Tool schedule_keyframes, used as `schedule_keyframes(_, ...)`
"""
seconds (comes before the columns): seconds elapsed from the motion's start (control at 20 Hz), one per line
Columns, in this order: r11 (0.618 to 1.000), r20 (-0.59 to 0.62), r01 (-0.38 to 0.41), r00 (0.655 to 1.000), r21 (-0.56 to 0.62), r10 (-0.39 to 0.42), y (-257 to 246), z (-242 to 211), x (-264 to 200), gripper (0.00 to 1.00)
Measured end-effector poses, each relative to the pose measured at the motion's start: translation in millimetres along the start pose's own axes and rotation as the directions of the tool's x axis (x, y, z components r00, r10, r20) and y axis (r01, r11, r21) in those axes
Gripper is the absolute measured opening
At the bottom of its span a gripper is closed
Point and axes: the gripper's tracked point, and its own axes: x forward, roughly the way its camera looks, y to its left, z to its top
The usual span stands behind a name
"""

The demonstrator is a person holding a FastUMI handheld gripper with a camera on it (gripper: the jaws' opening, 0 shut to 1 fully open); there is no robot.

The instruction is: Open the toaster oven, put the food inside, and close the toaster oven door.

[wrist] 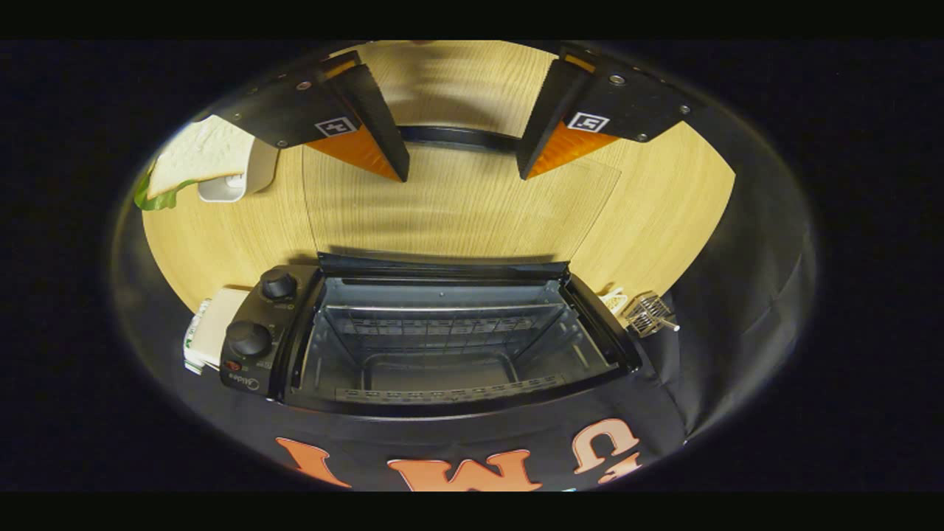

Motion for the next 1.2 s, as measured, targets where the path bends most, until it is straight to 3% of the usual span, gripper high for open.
schedule_keyframes(0.25,0.999,-0.020,-0.030,0.999,0.022,0.031,-0.6,1.5,-7.7,0.88)
schedule_keyframes(0.55,0.999,0.093,-0.046,0.994,-0.025,0.048,-18.8,40.2,-65.0,0.87)
schedule_keyframes(0.75,0.997,0.199,-0.002,0.980,-0.073,0.017,-57.4,75.0,-110.3,0.87)
schedule_keyframes(0.95,0.992,0.191,0.099,0.978,-0.079,-0.083,-119.6,75.2,-135.6,0.98)
schedule_keyframes(1.2,0.984,0.119,0.179,0.977,-0.011,-0.176,-192.2,43.8,-145.4,0.98)
